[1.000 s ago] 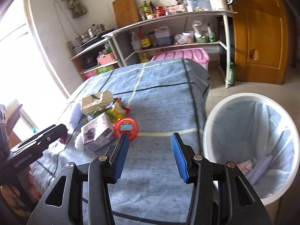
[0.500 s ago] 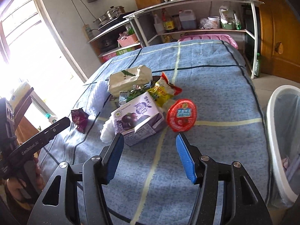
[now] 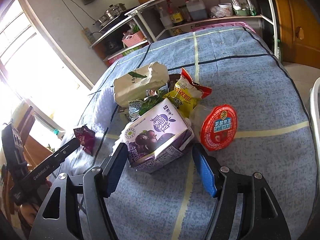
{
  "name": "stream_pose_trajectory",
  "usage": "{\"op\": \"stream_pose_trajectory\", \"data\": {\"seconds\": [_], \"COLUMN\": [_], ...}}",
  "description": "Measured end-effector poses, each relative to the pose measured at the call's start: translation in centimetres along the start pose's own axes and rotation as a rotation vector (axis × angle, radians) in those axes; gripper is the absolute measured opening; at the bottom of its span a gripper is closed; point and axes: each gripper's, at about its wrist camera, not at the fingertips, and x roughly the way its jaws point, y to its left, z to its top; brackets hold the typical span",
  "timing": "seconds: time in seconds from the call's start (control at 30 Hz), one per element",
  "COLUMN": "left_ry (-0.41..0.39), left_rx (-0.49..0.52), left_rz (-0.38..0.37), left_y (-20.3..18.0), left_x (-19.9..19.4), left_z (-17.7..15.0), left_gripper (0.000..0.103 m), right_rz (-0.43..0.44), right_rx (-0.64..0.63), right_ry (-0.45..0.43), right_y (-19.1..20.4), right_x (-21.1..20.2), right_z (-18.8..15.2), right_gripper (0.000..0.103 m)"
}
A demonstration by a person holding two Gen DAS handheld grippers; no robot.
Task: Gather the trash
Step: 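Move both open grippers back over the table toward the remaining trash, then grasp the purple snack bag with the left gripper while the right gripper grasps the purple grape milk carton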
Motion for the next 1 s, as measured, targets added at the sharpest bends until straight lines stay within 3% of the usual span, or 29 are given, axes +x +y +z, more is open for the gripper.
{"op": "stream_pose_trajectory", "data": {"seconds": [0.4,0.5,0.6,0.8,1.0], "left_ry": [0.017,0.021,0.036,0.062,0.063], "left_rx": [-0.009,-0.018,-0.018,-0.018,-0.032], "left_rz": [-0.023,-0.023,-0.015,-0.025,-0.042], "left_y": [0.1,0.4,0.5,0.3,0.5], "left_x": [1.3,1.5,1.9,2.6,2.8], "left_z": [0.5,0.4,0.3,0.1,0.1], "left_gripper": [0.068,0.068,0.068,0.068,0.068], "right_rz": [-0.009,0.008,-0.035,-0.022,0.009], "right_rx": [0.091,0.166,0.170,0.125,0.081], "right_ry": [0.018,0.016,-0.002,-0.063,-0.085], "right_y": [0.5,-0.2,0.0,1.0,2.0], "right_x": [2.2,2.3,2.4,1.8,1.5], "right_z": [1.8,2.1,2.4,2.4,2.3], "right_gripper": [0.071,0.071,0.071,0.049,0.042]}}
